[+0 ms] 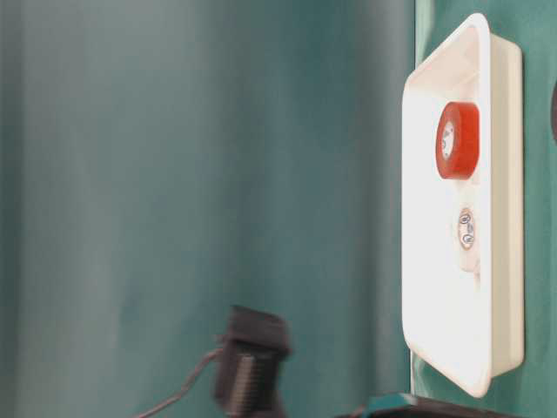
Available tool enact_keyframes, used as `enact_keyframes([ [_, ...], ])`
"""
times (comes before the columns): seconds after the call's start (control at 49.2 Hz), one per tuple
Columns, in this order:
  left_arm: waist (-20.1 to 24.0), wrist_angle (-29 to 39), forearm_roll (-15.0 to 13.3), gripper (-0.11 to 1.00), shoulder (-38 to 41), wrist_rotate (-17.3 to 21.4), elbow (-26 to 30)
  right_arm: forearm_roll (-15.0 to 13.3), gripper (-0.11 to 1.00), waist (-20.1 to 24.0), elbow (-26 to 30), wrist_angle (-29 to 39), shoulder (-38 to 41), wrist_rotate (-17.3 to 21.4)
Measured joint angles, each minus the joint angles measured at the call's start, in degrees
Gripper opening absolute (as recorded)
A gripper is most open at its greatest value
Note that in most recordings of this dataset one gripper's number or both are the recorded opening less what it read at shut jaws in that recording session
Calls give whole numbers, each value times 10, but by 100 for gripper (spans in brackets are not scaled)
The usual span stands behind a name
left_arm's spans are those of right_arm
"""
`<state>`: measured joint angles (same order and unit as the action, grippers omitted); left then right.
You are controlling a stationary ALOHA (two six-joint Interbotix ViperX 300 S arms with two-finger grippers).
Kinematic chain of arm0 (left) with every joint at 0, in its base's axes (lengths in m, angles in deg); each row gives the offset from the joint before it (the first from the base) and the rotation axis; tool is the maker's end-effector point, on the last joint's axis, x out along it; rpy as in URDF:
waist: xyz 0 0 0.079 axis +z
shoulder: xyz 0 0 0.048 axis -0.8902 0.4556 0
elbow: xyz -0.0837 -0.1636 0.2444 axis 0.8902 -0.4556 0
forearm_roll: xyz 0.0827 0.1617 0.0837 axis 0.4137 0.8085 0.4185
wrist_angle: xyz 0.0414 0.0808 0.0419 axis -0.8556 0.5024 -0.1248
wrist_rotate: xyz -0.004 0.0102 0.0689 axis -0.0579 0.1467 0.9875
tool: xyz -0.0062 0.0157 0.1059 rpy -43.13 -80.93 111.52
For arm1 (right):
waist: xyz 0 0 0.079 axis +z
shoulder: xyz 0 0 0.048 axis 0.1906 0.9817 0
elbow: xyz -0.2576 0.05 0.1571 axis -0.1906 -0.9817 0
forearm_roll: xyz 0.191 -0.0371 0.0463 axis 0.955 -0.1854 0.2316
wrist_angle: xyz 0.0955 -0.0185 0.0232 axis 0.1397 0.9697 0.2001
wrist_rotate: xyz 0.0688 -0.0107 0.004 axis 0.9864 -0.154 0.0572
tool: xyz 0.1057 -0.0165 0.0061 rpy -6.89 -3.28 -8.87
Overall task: Pick up the tape from a random location and place it into the white case.
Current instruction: 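Lower the left gripper and close it on the blue roll's rim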
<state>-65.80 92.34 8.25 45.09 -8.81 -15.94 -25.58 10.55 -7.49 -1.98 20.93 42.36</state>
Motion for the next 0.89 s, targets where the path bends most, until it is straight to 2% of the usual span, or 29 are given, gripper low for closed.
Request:
enact_keyframes([
  [0.386, 3, -47, 4, 97, 34, 0, -16, -1, 88, 0, 0, 0, 3, 0],
  [0.894, 11, -63, 4, 97, 54, -1, -25, 0, 88, 0, 0, 0, 8, 1],
])
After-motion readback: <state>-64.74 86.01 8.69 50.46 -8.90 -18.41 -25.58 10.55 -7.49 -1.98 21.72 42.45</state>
